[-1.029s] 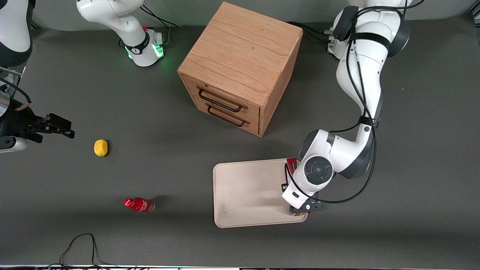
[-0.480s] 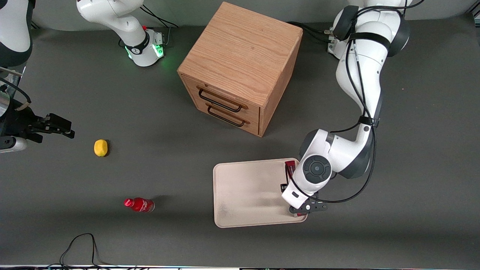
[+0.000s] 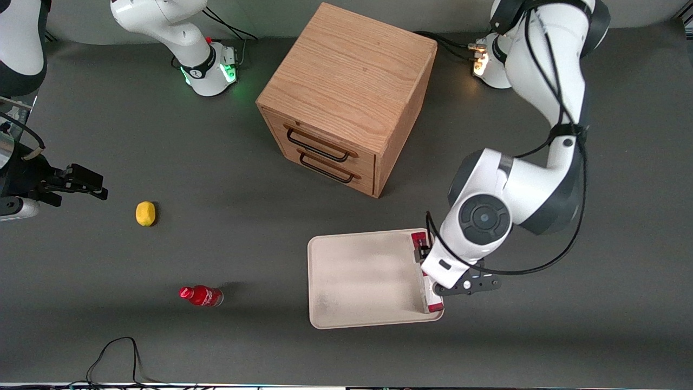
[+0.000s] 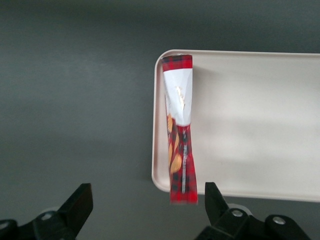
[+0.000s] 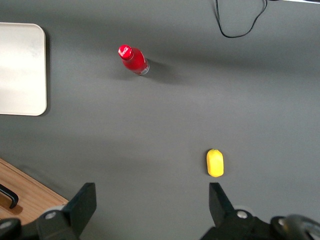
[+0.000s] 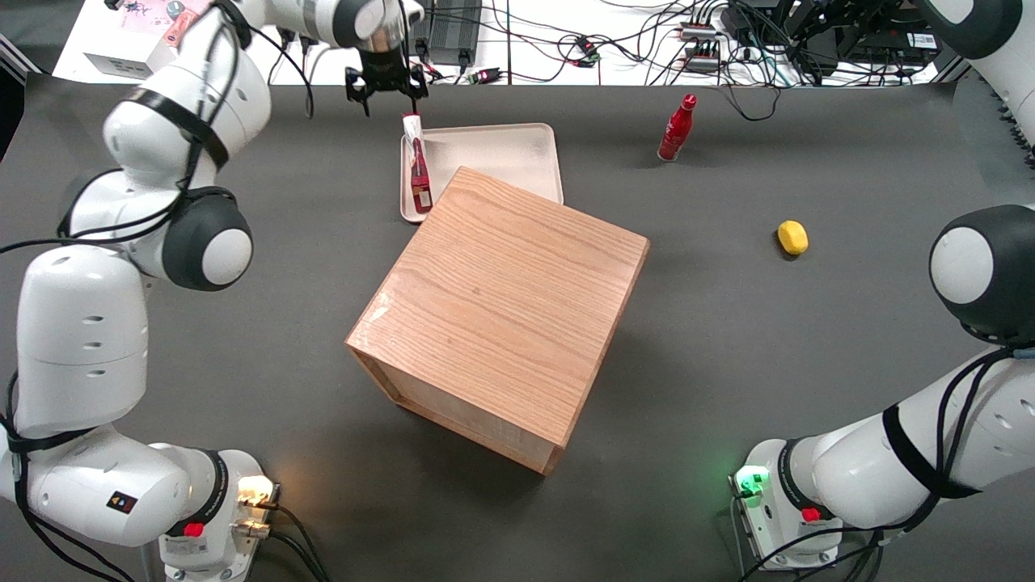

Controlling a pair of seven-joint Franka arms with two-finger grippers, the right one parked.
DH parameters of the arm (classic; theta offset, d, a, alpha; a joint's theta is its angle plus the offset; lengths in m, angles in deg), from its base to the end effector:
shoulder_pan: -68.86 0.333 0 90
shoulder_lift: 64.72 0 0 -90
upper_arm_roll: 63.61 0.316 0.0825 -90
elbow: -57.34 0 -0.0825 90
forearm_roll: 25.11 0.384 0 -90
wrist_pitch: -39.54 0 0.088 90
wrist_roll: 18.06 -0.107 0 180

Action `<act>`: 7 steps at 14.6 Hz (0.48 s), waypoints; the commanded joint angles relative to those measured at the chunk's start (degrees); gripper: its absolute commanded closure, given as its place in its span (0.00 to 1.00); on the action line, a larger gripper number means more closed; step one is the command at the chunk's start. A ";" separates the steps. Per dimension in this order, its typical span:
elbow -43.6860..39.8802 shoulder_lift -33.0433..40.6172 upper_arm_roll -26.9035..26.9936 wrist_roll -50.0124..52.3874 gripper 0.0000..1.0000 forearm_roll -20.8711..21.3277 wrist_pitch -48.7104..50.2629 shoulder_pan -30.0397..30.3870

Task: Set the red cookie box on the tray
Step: 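Open the left gripper and raise it off the box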

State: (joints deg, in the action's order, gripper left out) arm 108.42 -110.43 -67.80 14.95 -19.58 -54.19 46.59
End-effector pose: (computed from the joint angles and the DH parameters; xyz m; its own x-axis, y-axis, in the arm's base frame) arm 0.6910 -0.3093 0.4204 0.9918 0.1265 -0.0199 0.1250 -0.9900 -0.0648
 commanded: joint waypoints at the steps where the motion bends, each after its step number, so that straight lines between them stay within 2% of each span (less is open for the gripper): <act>1: -0.11 4.82 -0.38 1.44 0.00 0.36 4.77 0.04; 4: 0.68 10.81 -0.12 0.74 0.00 0.36 7.50 0.91; 7: 4.88 14.93 -2.05 -2.15 0.00 0.10 7.78 5.56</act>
State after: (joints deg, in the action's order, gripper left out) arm 108.08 -99.11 -68.32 14.76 -19.57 -46.28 48.83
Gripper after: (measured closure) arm 0.000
